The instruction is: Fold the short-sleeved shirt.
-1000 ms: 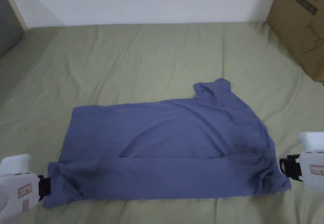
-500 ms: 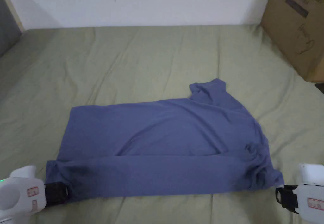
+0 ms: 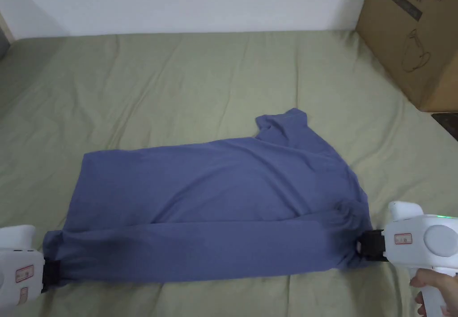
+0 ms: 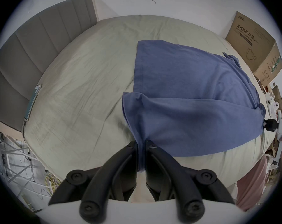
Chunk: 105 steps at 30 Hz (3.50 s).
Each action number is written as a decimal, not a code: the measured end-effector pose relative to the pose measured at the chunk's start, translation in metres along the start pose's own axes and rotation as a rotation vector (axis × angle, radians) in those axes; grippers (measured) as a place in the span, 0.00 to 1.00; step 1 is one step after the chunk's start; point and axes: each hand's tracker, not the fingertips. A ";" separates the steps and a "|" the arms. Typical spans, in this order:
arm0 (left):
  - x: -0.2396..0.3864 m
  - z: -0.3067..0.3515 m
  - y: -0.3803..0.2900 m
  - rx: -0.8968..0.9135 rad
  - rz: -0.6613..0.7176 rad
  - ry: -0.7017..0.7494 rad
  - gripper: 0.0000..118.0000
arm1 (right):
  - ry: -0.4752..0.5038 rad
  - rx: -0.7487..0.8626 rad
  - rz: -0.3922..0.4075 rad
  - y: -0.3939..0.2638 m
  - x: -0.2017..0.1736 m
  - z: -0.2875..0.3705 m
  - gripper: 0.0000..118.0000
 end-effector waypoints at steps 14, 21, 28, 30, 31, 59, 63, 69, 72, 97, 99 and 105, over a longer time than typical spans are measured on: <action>-0.022 0.024 -0.028 -0.001 -0.025 0.002 0.07 | 0.017 0.106 0.027 -0.036 0.009 0.079 0.07; -0.031 0.030 -0.072 -0.057 -0.051 0.057 0.07 | 0.004 -0.007 0.042 -0.102 0.017 0.072 0.07; -0.023 0.035 -0.067 -0.007 -0.034 0.082 0.86 | -0.151 0.039 0.125 -0.100 -0.004 0.076 0.71; -0.014 0.054 -0.056 0.055 0.005 0.048 0.80 | -0.127 0.093 0.169 -0.089 -0.011 0.090 0.70; -0.008 0.063 -0.049 0.086 0.026 0.023 0.74 | -0.109 0.106 0.161 -0.082 -0.015 0.097 0.67; 0.067 -0.015 0.046 0.054 -0.029 -0.056 0.00 | -0.106 0.000 0.125 0.189 -0.041 -0.081 0.73; 0.058 -0.026 0.050 0.029 -0.036 -0.035 0.00 | -0.108 0.004 0.154 0.180 -0.043 -0.092 0.62; 0.054 -0.021 0.051 0.020 -0.019 -0.022 0.00 | -0.103 0.034 0.161 0.183 -0.044 -0.074 0.00; 0.036 -0.020 0.060 0.049 0.024 -0.031 0.09 | -0.105 0.034 0.158 0.182 -0.045 -0.072 0.00; 0.018 -0.100 0.167 -0.026 0.013 -0.041 0.03 | 0.013 0.093 0.178 0.182 -0.056 -0.011 0.00; 0.015 -0.085 0.161 0.006 -0.014 -0.033 0.03 | 0.035 0.108 0.188 0.179 -0.057 0.004 0.00; -0.004 -0.002 0.127 0.107 -0.012 -0.062 0.03 | 0.069 0.168 0.220 0.148 -0.054 0.056 0.00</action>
